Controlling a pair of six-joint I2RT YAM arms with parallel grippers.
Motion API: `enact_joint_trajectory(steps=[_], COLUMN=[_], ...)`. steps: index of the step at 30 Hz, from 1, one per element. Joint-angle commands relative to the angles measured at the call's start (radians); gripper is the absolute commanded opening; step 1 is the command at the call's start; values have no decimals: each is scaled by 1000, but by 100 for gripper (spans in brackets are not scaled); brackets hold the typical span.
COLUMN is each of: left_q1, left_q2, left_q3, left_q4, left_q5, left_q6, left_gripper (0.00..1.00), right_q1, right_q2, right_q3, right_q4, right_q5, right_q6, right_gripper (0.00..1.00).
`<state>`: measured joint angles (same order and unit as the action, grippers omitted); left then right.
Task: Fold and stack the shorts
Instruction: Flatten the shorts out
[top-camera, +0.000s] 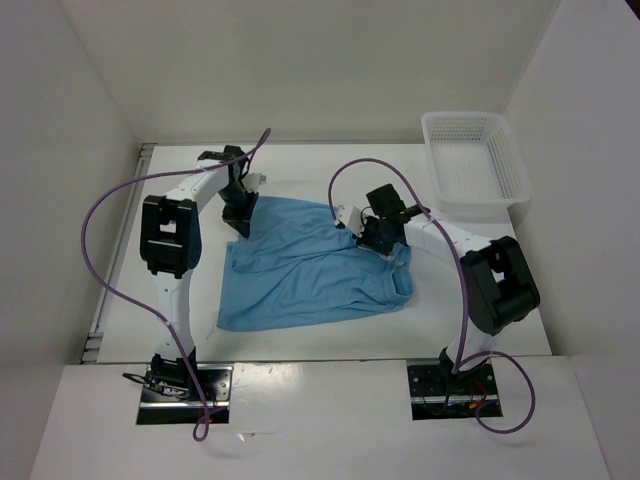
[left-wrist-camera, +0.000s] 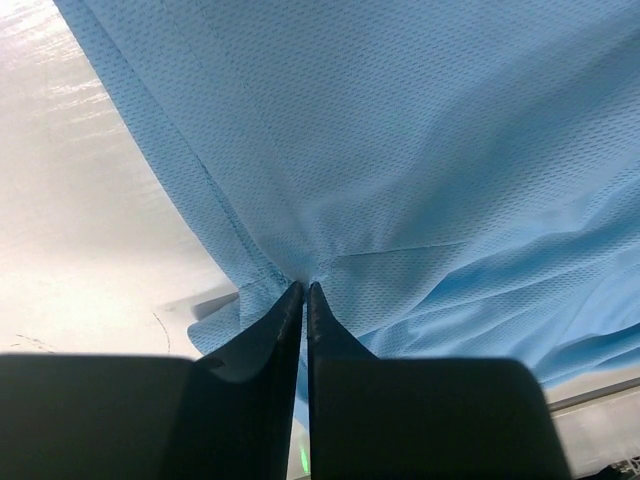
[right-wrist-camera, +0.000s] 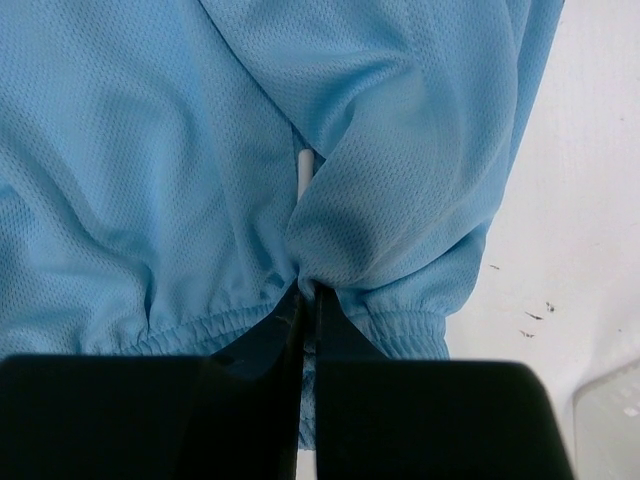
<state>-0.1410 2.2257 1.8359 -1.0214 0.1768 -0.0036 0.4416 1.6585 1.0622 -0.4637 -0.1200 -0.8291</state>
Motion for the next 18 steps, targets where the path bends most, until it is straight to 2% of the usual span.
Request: enact_joint_trajectory(steps=[1, 4, 11, 15, 18], left_q1=[-3, 6, 38, 81, 118], left_q2=[12, 12, -7, -17, -17], left_q3=[39, 62, 196, 341, 531], left_q4=[-29, -29, -29, -20, -11], left_q5=[16, 16, 55, 55, 30], left_q6=[4, 4, 4, 4, 4], left_gripper=[8, 0, 0, 0, 0], right_q1=[-1, -1, -1, -44, -73], right_q2=[14, 14, 23, 23, 23], right_q3=[35, 35, 53, 149, 217], right_q4=[-7, -7, 43, 62, 62], right_q5=[-10, -1, 55, 56, 56], right_q6=[-13, -13, 2, 38, 38], right_gripper=[0, 0, 0, 0, 0])
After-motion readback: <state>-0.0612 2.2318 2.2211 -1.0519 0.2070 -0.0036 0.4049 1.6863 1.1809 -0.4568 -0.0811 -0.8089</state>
